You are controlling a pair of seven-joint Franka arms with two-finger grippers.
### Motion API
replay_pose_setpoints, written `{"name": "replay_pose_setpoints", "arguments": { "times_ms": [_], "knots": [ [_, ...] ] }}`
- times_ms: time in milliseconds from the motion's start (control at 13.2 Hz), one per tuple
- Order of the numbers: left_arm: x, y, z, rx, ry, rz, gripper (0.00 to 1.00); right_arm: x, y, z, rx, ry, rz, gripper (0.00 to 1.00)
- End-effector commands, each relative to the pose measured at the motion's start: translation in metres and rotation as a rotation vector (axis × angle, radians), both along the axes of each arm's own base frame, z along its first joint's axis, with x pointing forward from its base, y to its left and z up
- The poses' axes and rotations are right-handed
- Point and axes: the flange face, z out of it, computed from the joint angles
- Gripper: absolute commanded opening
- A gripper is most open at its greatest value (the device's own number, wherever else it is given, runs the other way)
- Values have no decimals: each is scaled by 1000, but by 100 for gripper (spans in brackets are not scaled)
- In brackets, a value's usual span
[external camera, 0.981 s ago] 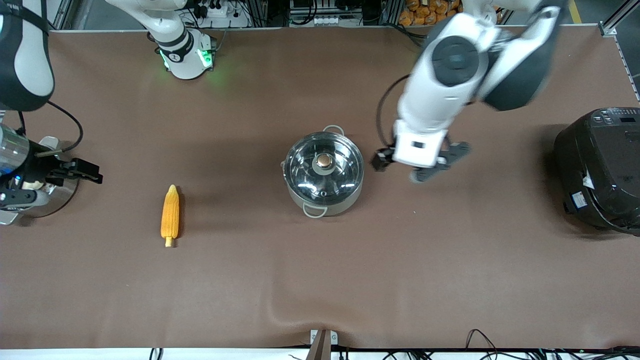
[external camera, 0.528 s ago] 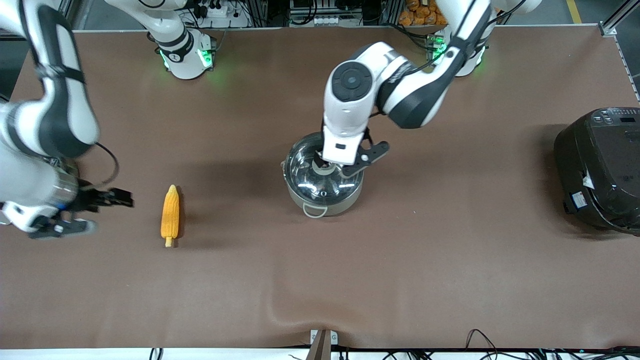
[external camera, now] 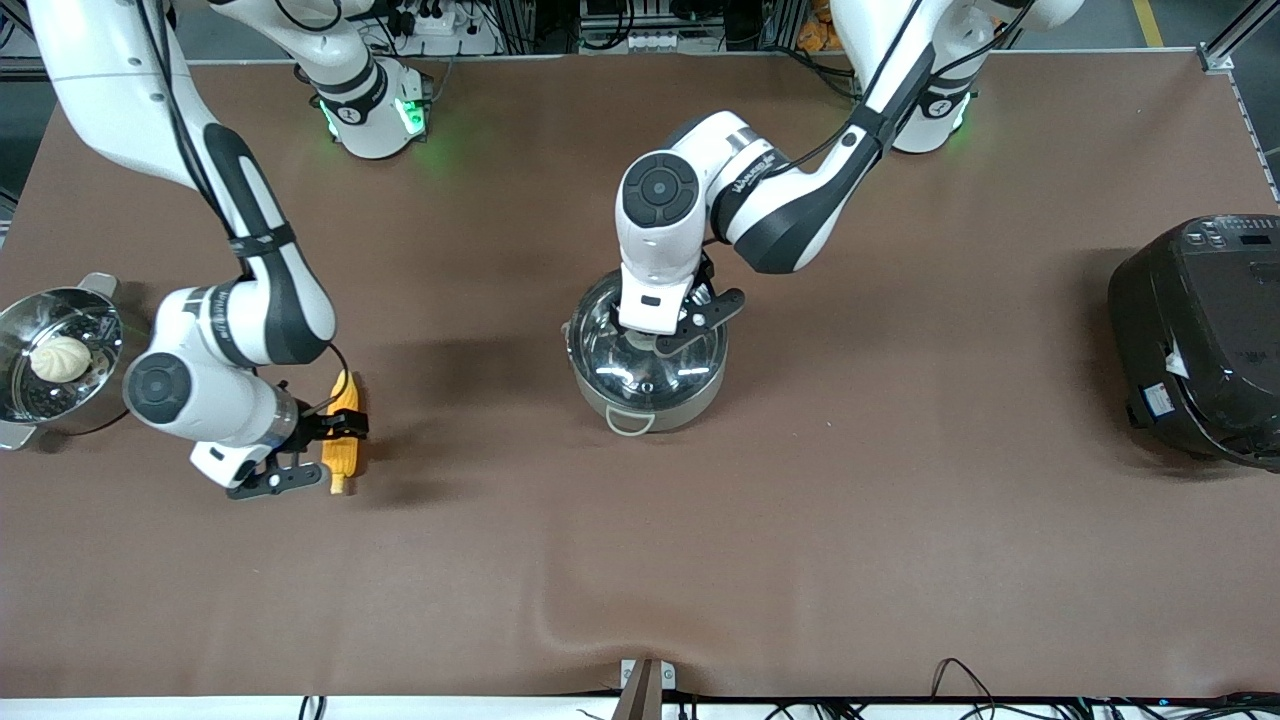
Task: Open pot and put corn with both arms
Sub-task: 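Grasp the lid knob with the left gripper while the right gripper grasps the corn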
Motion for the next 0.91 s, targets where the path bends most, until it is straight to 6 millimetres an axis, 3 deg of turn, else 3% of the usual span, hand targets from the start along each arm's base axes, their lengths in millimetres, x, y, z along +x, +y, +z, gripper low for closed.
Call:
{"name": "replay_pose_setpoints", "arguments": {
  "times_ms": [0, 302, 830],
  "knots": [
    [5, -9, -8, -18, -20, 29, 100, -17, -14, -6, -51, 18, -2, 100],
    [2, -15, -22, -8, -21, 19, 100, -33, -44, -40, -31, -40, -62, 100],
    [9, -7, -20, -7, -25, 31, 85, -28, -47, -59, -12, -90, -78, 100]
  ]
}}
